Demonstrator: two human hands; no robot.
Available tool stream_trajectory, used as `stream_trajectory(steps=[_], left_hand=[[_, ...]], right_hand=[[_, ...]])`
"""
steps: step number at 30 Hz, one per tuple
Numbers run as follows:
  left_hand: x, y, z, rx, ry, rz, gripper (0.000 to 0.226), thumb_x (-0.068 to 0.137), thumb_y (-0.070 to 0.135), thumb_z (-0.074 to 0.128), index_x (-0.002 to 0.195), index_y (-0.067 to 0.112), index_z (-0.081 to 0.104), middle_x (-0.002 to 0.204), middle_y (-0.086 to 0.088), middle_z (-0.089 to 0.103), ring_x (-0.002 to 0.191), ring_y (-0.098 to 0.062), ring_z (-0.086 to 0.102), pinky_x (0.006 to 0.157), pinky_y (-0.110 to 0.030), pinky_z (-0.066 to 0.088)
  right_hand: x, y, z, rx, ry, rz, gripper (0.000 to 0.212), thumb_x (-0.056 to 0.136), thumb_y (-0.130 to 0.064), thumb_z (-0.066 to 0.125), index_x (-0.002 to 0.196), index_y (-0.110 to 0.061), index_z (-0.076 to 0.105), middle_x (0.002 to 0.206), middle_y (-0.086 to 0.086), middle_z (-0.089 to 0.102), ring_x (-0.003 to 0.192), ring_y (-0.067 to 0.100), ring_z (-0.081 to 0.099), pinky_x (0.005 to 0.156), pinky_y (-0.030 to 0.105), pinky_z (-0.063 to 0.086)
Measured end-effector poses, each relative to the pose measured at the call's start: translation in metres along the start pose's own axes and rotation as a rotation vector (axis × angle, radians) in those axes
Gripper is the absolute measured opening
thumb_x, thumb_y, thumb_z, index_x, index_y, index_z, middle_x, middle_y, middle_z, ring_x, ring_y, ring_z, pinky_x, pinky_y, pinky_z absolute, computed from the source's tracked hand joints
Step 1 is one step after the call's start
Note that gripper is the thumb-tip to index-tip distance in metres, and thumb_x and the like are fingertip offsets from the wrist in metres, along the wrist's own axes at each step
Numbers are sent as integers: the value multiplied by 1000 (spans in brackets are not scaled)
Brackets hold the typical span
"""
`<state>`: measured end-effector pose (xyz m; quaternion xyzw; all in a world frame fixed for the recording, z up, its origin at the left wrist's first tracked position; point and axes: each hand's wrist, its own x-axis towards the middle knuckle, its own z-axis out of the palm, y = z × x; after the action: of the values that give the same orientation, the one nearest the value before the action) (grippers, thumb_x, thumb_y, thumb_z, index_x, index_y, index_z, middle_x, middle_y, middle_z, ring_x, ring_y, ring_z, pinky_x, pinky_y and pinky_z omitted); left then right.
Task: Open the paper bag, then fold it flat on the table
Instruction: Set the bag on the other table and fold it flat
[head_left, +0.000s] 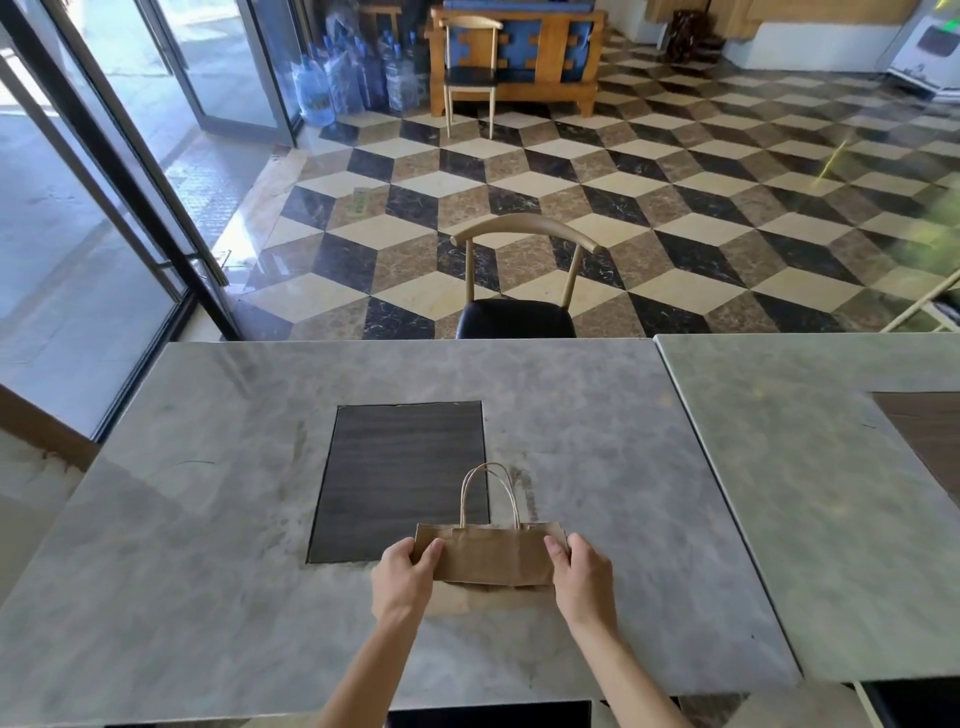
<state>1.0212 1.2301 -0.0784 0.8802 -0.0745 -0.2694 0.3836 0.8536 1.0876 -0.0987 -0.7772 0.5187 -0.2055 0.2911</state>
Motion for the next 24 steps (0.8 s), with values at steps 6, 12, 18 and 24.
stream_trajectory(steps=[6,12,18,24], left_hand=[[-10,8,-9,65,13,18,48,98,22,49,52,16,38,49,2,42,53,-19,41,51,-31,29],[-13,15,-19,91,5,53,39,99,27,43,66,8,50,64,-2,60,69,-24,54,65,-36,43],[-19,28,-36,246,-27,132,20,94,33,41,85,19,52,83,4,60,79,-21,57,63,-34,42],[-45,30,-58,633,239,584,27,95,28,45,70,19,45,71,4,55,73,-23,53,61,-33,38]], right_hand=[[4,-4,-10,-13,-104,106,53,98,-15,53,55,-24,23,49,-8,34,56,29,37,56,32,30],[7,-19,-26,-34,-194,207,29,99,-28,48,79,-7,51,95,22,69,95,39,63,75,38,45],[14,-45,-63,-359,-310,132,27,95,-35,46,106,-11,51,113,8,57,103,30,61,77,35,47],[-1,-55,-85,-537,-244,-232,24,94,-34,43,94,-16,60,99,1,65,96,24,62,80,37,48]])
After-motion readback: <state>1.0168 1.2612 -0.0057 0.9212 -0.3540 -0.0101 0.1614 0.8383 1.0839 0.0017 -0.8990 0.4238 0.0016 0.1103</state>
